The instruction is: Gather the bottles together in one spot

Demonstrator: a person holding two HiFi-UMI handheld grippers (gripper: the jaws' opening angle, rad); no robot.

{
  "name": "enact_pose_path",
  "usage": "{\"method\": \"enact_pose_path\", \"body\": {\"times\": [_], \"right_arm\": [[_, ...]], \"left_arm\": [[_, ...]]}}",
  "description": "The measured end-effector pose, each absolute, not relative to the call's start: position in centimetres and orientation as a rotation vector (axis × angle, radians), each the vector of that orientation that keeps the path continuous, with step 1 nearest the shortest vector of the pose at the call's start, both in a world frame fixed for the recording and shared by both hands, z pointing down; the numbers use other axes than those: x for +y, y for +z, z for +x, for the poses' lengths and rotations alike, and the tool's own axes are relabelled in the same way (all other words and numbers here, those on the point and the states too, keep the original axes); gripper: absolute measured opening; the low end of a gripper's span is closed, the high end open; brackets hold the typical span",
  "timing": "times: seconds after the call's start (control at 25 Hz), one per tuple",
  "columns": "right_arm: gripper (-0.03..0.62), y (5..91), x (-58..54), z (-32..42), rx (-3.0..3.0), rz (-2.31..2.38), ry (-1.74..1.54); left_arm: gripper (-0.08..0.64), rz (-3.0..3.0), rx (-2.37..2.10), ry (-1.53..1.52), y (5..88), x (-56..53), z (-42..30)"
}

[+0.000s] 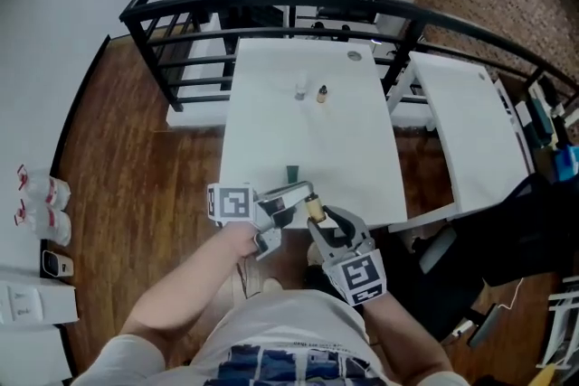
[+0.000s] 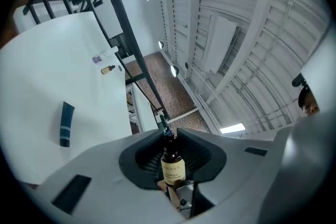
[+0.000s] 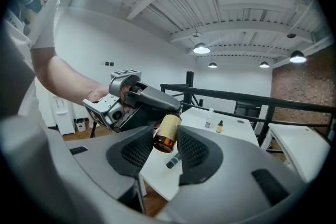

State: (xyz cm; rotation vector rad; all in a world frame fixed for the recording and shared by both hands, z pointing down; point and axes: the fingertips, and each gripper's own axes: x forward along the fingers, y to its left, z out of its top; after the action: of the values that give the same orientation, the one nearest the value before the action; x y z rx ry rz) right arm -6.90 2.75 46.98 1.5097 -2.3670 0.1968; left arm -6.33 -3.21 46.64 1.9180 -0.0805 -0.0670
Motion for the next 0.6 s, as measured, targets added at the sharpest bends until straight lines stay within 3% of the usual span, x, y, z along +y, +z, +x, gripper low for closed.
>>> {"method": "enact_pose_path", "body": {"times": [0.44,0.6], "right_arm": [[0.162,48.5,-0.9,-1.3,-2.368,1.449,0.182],[0.205,49.6,-3.2,2.9,-2.357,1.42,0.25]], "left_arm": [[0.064,2.255,-0.262,0.046,45.5,-6.4,-0.8],[0.064,2.377,-0.478,0.078,45.2,-11.3,1.4]]}}
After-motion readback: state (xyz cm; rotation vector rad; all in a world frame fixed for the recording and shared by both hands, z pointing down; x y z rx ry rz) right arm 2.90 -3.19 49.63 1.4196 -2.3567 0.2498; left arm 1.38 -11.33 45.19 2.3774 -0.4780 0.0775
